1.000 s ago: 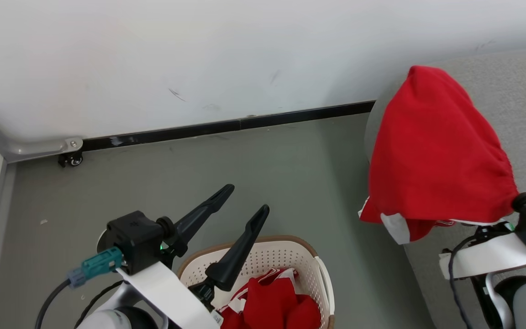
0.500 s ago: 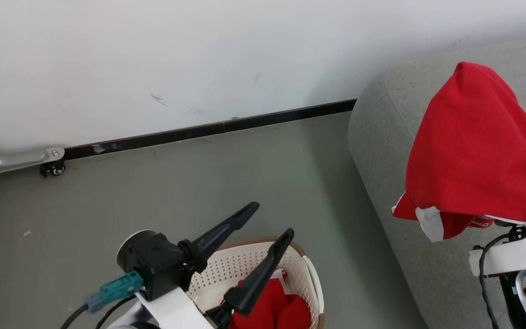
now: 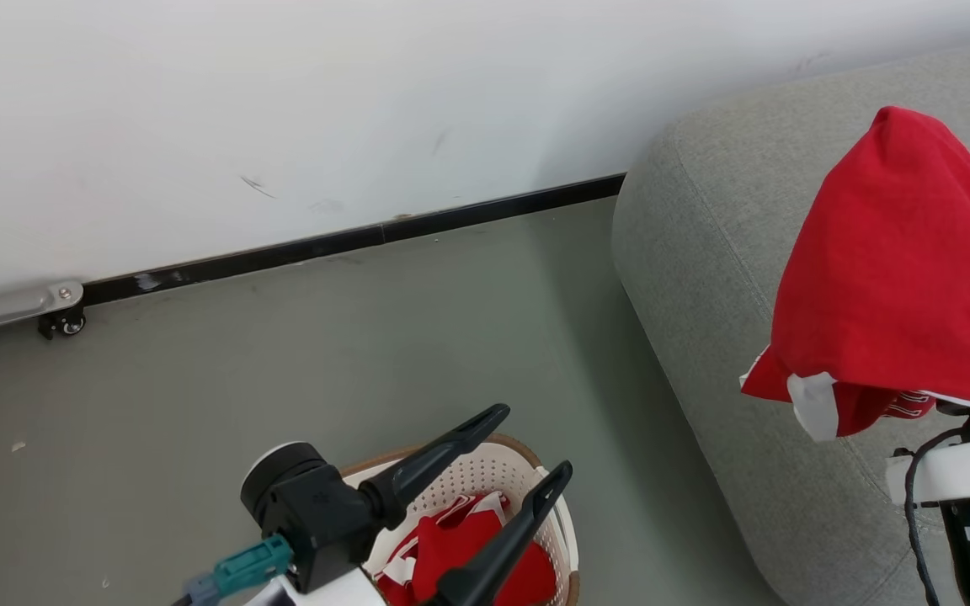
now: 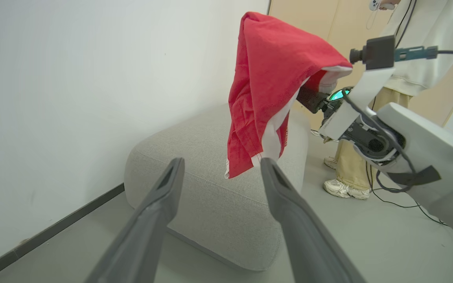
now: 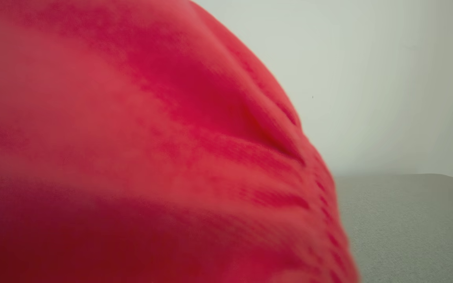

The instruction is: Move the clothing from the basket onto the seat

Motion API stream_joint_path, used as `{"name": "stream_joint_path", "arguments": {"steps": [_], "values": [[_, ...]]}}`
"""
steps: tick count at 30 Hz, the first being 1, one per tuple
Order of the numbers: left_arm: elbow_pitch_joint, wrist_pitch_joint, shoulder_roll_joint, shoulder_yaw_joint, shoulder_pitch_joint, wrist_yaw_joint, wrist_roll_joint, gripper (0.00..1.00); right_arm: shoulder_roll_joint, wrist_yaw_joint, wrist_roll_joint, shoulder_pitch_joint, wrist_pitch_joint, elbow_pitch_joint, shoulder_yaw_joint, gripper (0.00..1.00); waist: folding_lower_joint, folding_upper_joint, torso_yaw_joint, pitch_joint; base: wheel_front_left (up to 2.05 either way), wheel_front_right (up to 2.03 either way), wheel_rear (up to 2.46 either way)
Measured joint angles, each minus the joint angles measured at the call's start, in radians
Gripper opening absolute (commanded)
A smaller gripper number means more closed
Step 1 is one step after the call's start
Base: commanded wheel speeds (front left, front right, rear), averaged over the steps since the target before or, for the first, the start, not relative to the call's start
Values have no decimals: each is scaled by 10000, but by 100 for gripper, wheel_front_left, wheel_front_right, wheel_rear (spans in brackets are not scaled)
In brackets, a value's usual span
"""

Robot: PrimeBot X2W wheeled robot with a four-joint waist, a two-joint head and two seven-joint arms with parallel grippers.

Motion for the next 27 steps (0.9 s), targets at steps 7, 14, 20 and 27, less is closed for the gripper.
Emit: {"name": "stream_joint_path", "arguments": {"steps": [7,14,20,27], "values": [[-21,-92,48,-422,-4,0,102,100,13,0,13,0,10,-75,-226,0,0,0,-184,78,0,0,0],[52,-184,59,-669,-71,0,295,100,21,0,33,-1,10,-98,-341,0,0,0,-380,149,0,0,0],[232,-355,192,-784,-324,0,690,100,25,0,94,-2,10,-102,-370,0,0,0,-568,209,0,0,0],[456,-537,186,-861,-491,0,872,100,27,0,94,-3,12,-159,-424,0,0,0,-799,287,0,0,0]]}}
